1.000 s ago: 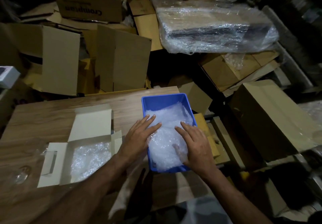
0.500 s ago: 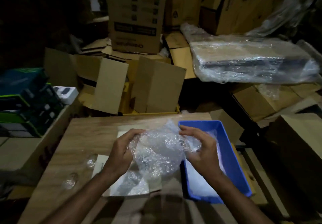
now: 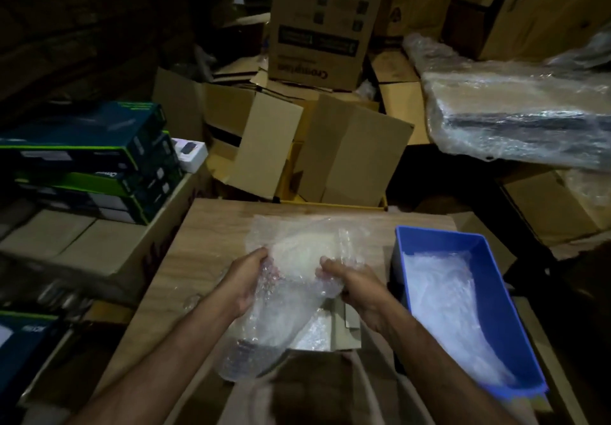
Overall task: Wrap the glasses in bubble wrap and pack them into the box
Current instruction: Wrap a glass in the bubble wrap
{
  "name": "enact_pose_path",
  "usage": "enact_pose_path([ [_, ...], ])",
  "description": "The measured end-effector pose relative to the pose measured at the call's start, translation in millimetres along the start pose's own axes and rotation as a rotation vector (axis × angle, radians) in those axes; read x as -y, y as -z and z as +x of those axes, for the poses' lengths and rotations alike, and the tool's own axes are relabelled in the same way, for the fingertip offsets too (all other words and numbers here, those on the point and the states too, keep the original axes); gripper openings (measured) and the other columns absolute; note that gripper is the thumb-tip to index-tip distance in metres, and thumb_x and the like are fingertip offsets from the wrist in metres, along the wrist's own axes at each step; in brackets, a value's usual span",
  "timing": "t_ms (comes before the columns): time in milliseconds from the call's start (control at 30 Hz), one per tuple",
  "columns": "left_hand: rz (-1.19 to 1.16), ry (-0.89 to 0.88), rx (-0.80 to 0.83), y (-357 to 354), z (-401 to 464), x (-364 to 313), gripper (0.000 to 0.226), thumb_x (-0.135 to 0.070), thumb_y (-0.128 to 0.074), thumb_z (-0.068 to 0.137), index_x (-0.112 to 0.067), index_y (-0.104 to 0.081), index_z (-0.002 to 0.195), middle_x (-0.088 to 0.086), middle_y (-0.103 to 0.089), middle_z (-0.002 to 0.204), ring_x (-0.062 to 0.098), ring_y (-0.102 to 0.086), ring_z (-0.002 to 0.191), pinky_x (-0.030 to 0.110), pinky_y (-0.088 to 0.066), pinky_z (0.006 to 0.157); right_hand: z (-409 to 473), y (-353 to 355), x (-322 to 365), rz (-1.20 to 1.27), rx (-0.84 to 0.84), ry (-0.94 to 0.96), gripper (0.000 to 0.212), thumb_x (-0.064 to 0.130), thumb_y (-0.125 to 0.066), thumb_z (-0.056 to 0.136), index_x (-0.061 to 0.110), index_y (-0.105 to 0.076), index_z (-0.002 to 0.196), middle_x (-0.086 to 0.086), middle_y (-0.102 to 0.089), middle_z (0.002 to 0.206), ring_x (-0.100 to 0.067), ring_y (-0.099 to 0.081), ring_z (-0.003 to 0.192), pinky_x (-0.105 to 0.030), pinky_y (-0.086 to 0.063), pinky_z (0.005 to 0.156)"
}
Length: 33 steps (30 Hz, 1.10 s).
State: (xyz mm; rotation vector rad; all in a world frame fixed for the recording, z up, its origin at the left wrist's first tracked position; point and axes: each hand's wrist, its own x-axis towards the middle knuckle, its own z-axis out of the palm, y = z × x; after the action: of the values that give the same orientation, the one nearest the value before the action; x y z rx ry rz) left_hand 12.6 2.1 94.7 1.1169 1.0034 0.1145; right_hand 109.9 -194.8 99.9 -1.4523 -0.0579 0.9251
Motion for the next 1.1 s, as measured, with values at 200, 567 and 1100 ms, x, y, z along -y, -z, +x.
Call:
enact_pose_path([
  [200,0.217,-0.076,-0.085,18.7,1.2,10.5,0.02,-0.027,-0.06,0.1,-0.012,-0.067,0.088,0.005,-0.066,0.07,0.02,-0.057,0.058,0.027,-0.043,0.054,8.0,-19.0,-5.1,0.055,-0.133,-0.043,0.048,0.028,-0.078,0.089,-0.008,-0.064,0.119,-0.016,-0.07,0.09,-0.021,-0.069,0.069,-0.034,-0.062,0.062],
  [567,0.112,-0.258,0.23,45.3,6.7,13.6,0.067,-0.022,-0.064,0.097,-0.04,-0.035,0.153,0.002,-0.043,0.155,0.021,-0.057,0.128,0.032,-0.059,0.087,7.3,-7.4,-29.8,-0.338,-0.101,0.437,0.074,0.014,-0.085,0.081,0.034,-0.05,0.143,0.022,-0.054,0.131,0.005,-0.06,0.114,-0.01,-0.053,0.08],
  [1100,0.889,-0.593,0.246,54.3,-6.0,-0.9,0.022,-0.035,-0.071,0.092,-0.024,-0.074,0.112,-0.012,-0.061,0.114,0.003,-0.059,0.106,0.022,-0.05,0.085,12.6,40.0,2.6,-1.021,-0.024,0.221,0.04,0.061,-0.077,0.077,0.028,-0.072,0.099,0.0,-0.052,0.124,-0.014,-0.052,0.112,-0.024,-0.047,0.083],
])
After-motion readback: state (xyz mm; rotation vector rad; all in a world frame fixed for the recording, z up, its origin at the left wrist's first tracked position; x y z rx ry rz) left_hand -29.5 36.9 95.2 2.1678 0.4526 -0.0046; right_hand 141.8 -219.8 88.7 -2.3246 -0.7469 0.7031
